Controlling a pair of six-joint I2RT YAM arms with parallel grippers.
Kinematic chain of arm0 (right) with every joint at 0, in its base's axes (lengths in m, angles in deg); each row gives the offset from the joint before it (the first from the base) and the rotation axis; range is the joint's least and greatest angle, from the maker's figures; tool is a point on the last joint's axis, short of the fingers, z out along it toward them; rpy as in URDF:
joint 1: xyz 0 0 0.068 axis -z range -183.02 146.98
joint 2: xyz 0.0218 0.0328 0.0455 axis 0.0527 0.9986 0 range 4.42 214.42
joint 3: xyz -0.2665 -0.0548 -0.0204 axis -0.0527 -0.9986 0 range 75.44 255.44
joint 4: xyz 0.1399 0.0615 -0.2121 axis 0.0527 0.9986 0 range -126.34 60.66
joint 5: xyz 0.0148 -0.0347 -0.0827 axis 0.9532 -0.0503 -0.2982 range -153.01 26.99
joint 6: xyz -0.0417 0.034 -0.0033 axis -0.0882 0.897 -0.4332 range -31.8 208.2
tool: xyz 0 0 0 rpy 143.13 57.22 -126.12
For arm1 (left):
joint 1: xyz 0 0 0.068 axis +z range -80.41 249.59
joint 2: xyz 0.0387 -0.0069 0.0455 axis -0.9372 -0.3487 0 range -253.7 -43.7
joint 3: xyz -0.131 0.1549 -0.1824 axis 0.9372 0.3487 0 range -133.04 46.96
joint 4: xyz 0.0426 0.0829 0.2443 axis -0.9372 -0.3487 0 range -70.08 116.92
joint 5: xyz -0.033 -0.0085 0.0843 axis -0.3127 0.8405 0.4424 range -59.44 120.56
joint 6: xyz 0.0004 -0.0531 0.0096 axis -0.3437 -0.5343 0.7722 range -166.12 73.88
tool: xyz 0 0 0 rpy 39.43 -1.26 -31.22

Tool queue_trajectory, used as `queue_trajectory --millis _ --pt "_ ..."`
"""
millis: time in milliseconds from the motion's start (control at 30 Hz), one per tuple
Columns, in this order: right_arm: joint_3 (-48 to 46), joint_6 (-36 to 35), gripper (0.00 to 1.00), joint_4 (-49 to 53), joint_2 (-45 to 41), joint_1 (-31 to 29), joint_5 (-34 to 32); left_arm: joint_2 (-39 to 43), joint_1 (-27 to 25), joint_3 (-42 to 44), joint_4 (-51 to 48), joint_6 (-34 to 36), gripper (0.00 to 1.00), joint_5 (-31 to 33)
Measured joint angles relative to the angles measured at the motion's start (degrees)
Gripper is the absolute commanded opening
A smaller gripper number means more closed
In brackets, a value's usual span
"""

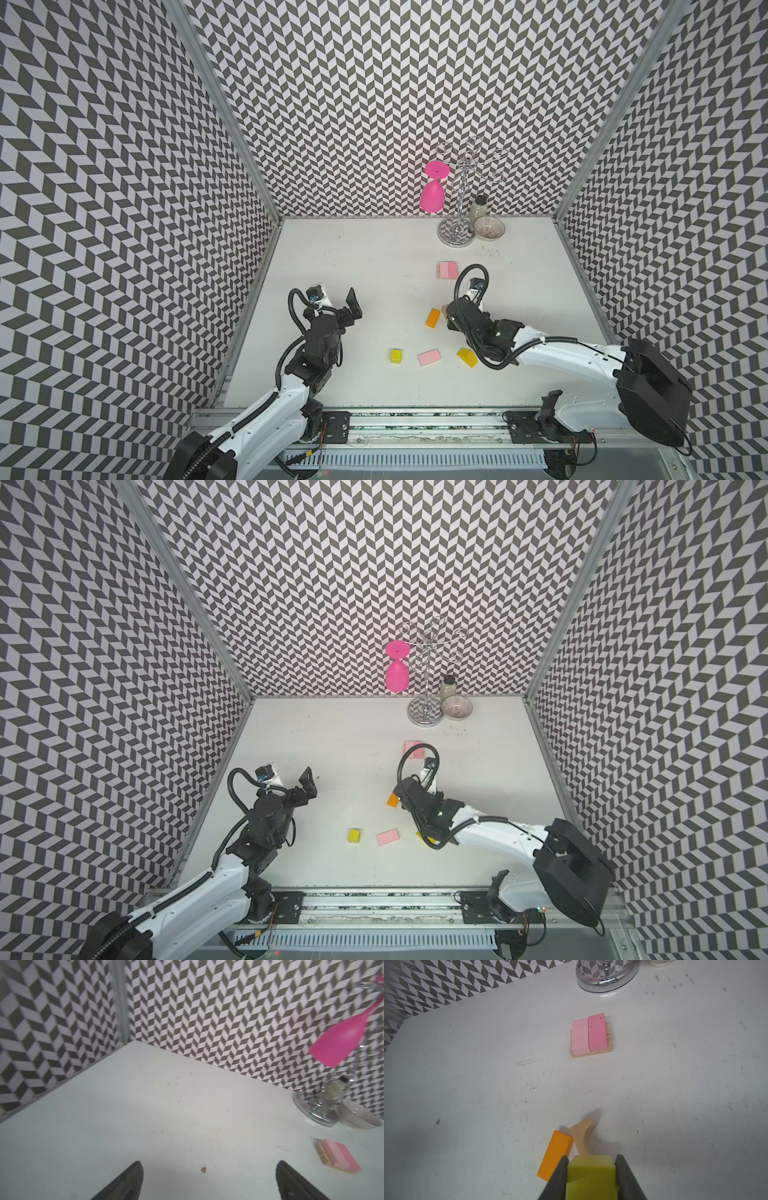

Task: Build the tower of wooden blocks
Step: 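Close the right gripper on the yellow cube beside the arch and lift it, then carry the yellow cube with the right gripper over the pink blocks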

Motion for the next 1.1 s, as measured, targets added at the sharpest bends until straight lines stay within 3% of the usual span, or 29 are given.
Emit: queue_trajectory --millis 200,433,867,1100 --pt "5.44 -10.84 0.0 -2.16 3.5 11.17 5.86 0.07 -4.42 1.55 4.39 4.59 1.0 -3.91" --pt "19.1 -19.39 0.0 -1.29 13.99 17.59 12.04 -3.91 -4.57 1.4 6.64 5.75 1.0 -3.93" --pt "31.78 -26.75 0.0 3.93 28.89 20.7 17.73 -10.54 -8.61 -1.55 7.08 7.26 1.0 3.54" --pt "34.29 -27.06 0.0 5.07 31.65 20.7 17.86 -12.76 -8.61 -3.23 7.06 7.45 1.0 5.79"
